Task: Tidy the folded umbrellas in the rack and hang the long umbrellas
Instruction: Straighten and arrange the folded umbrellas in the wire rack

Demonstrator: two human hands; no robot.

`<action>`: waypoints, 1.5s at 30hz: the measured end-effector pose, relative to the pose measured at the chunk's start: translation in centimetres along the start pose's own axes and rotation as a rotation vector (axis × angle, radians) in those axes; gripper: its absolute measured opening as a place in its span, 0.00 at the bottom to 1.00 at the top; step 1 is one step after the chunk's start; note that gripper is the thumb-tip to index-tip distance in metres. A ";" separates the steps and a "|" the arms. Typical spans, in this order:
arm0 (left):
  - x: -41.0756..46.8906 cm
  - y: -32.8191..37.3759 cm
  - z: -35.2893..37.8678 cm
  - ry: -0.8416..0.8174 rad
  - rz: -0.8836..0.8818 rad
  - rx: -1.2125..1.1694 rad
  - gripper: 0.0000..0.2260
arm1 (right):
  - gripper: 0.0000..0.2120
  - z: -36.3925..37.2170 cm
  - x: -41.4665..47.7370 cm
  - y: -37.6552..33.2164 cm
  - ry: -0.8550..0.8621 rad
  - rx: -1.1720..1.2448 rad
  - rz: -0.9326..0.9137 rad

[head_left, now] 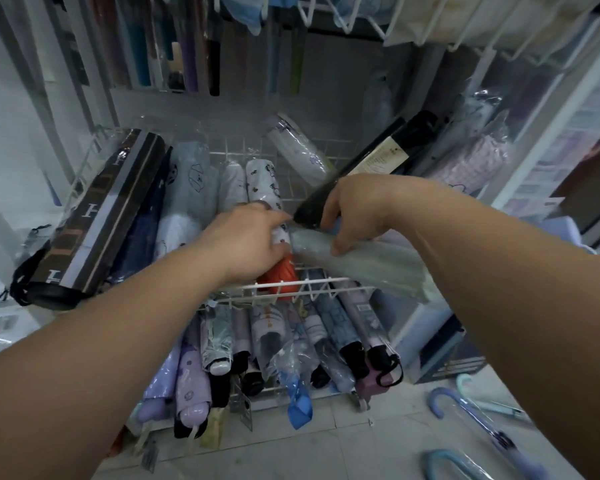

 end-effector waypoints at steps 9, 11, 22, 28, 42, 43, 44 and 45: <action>-1.8 4.7 1.3 -0.050 -0.004 -0.315 0.26 | 0.29 0.7 -1.9 1.9 -0.027 0.082 -0.039; -2.1 5.1 1.8 -0.074 -0.007 -0.348 0.29 | 0.30 0.9 -2.2 1.6 -0.012 0.034 -0.053; -3.0 6.5 1.4 -0.019 -0.083 -0.923 0.26 | 0.27 -0.9 -4.8 2.7 0.244 0.217 -0.029; -3.2 5.1 -0.6 0.174 -0.104 -1.097 0.24 | 0.25 -1.5 -4.4 2.6 0.493 0.644 -0.044; -3.6 -3.9 -3.9 0.157 -0.175 -0.412 0.30 | 0.24 3.6 6.7 -8.6 0.588 1.405 -0.066; -3.7 -4.2 -4.2 0.160 -0.157 -0.276 0.26 | 0.25 3.9 7.0 -9.1 0.567 1.368 -0.068; -4.0 -4.5 -4.4 0.136 -0.149 -0.138 0.26 | 0.25 4.2 7.1 -9.3 0.540 1.324 -0.076; -4.1 -4.9 -4.5 0.114 -0.145 -0.015 0.28 | 0.26 4.5 7.1 -9.5 0.517 1.277 -0.091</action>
Point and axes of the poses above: each hand's wrist, its own x-axis towards the middle knuckle, its own z-axis out of the palm, y = z × x, the point moved 4 cm from there along x, towards the middle knuckle, and after that the axes turned 5 degrees about x, right-handed, at the moved point
